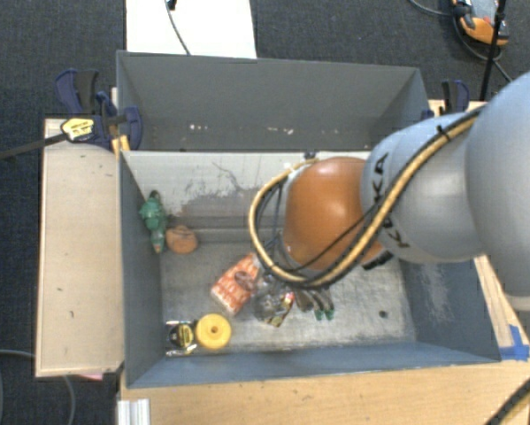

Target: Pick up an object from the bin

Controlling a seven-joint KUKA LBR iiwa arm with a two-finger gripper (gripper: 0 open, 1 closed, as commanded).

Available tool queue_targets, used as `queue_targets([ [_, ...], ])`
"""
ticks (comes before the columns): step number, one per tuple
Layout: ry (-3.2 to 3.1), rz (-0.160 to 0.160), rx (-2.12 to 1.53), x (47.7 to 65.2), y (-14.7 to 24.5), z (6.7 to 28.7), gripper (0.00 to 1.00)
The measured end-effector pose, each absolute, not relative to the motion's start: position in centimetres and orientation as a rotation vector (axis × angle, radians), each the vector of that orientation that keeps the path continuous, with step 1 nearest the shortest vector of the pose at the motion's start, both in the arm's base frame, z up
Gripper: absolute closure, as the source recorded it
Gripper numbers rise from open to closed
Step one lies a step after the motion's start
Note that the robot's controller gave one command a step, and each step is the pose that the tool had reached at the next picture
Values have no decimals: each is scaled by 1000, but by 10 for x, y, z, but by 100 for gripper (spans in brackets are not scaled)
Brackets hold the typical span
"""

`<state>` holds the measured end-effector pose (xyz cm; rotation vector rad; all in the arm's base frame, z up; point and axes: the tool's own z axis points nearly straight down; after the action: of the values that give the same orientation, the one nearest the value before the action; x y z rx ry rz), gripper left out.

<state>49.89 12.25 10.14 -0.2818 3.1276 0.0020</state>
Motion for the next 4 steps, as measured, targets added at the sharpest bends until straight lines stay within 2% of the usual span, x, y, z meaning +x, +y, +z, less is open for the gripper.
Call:
queue_targets([
  [1, 3128, 2, -280, 499, 122, 101, 100],
  [2, 3122, 4, -225, 513, 134, 287, 100],
  [3, 3131, 1, -224, 512, 134, 283, 100],
  [4, 3146, -1, -89, 495, 128, 162, 0],
])
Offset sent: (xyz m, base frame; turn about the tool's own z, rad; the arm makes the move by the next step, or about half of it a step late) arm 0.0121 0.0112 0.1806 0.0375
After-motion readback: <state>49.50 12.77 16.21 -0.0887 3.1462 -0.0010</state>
